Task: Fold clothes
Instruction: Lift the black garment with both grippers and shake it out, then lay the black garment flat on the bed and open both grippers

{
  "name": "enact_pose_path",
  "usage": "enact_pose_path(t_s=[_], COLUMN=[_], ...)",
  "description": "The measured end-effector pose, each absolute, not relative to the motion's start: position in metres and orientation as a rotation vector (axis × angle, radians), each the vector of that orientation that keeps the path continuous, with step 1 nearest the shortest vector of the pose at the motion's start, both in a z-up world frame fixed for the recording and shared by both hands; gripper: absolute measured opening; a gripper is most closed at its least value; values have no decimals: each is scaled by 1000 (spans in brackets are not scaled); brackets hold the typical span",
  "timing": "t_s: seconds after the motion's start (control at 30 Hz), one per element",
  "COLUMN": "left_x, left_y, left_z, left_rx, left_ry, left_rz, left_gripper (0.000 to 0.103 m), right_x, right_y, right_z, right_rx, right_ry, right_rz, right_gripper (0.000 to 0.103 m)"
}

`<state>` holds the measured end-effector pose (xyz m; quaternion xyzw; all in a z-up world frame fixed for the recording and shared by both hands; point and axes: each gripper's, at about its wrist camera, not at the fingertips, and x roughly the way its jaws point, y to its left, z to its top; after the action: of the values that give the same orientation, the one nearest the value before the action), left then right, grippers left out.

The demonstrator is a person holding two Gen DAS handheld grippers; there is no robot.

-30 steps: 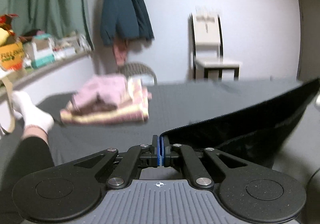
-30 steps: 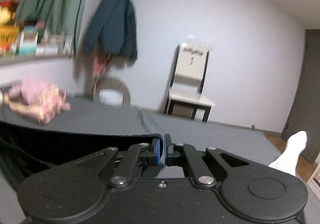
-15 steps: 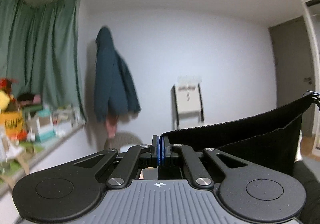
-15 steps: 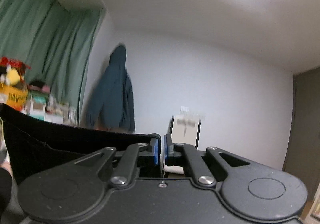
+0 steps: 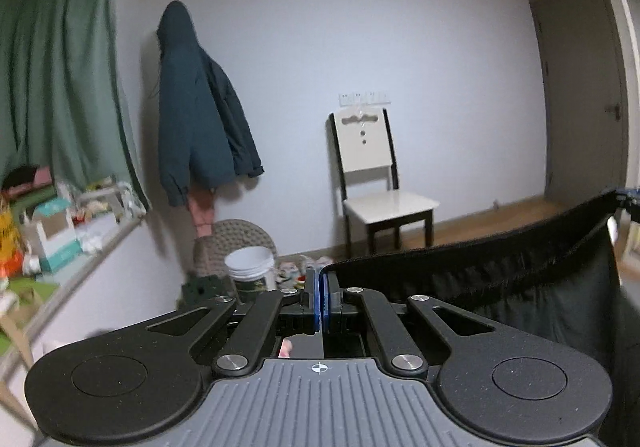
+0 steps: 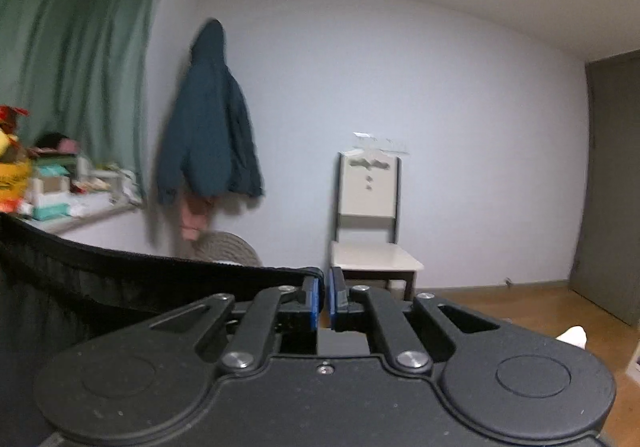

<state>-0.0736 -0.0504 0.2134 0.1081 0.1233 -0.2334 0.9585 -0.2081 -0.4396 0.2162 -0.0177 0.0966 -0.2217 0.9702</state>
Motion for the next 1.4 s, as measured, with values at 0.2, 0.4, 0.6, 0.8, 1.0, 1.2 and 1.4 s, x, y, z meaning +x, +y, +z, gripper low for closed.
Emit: enact_pose_path(t_s=[0.2,0.4,0.6,0.8,1.0,1.2,1.4], left_x=[-38,-48,-56,-86,-112,-114,-118], left_y=[-96,-121,-139,-160,-161,-160,-146], left_z=[267,276,149,0,-48,-52,-49], left_rx=[244,404,614,788,789,817,799], left_ry=[156,124,435,742,835,823,814], left_rz=[-436,-473,-607,-659,-661,-648,-630], left_gripper=[1,1,1,1,1,1,11], right_x=[-169,-182,-194,-182,-211,-212,-213], right_y=[-455,-467,-481,-481,-475,-466,-472], right_z=[261,260,130,11,-26,-34,-30], right_rx=[-72,-19,143,283,418,380,370], right_ry=[81,63,400,772,901,975,1011], right_rz=[-523,-537,-549,-556,-566,-548,-543], right_gripper=[6,6,6,6,6,6,26])
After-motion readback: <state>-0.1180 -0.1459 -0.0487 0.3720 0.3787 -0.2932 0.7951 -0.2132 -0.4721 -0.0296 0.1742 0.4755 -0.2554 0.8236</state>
